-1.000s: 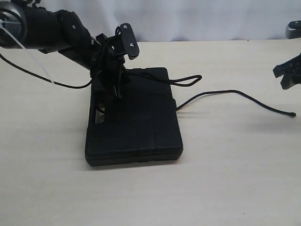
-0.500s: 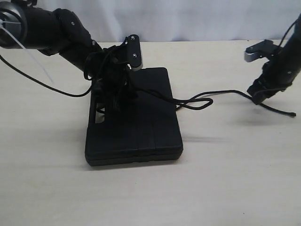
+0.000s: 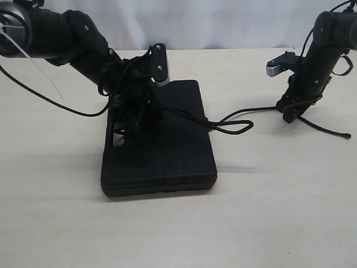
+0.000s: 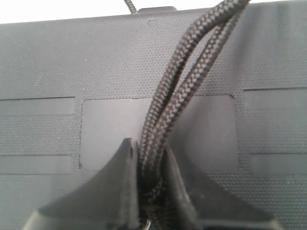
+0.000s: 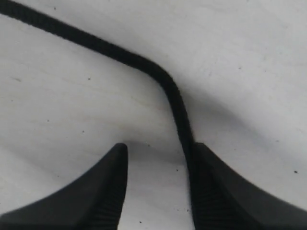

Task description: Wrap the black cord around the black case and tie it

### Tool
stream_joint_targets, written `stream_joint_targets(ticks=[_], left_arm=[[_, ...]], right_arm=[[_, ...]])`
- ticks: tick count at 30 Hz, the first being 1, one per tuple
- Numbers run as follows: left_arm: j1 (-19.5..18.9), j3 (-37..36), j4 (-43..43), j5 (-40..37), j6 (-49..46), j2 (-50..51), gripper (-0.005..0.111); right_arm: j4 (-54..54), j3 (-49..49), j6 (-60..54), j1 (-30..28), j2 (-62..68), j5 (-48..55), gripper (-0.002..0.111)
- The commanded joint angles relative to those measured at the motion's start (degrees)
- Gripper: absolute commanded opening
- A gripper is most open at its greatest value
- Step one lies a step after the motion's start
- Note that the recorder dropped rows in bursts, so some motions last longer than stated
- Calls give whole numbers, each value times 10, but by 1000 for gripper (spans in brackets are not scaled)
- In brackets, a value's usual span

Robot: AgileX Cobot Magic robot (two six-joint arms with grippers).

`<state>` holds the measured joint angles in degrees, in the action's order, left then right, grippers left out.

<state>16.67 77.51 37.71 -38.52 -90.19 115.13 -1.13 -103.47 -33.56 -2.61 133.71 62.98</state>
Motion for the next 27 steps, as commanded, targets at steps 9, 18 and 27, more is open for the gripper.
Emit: stream_joint_targets(ticks=[9,18,27], left_arm=[[1,-1,4,-5,0,-4,0],[1,-1,4,8,-15,-4,0],[1,-1,4,24,-107,-4,0]], right_arm=[[-43,-5,19,-2,14,-27,5],[137,-4,22,-13,-44,52,4],[455,14,86,0,-78,70,4]])
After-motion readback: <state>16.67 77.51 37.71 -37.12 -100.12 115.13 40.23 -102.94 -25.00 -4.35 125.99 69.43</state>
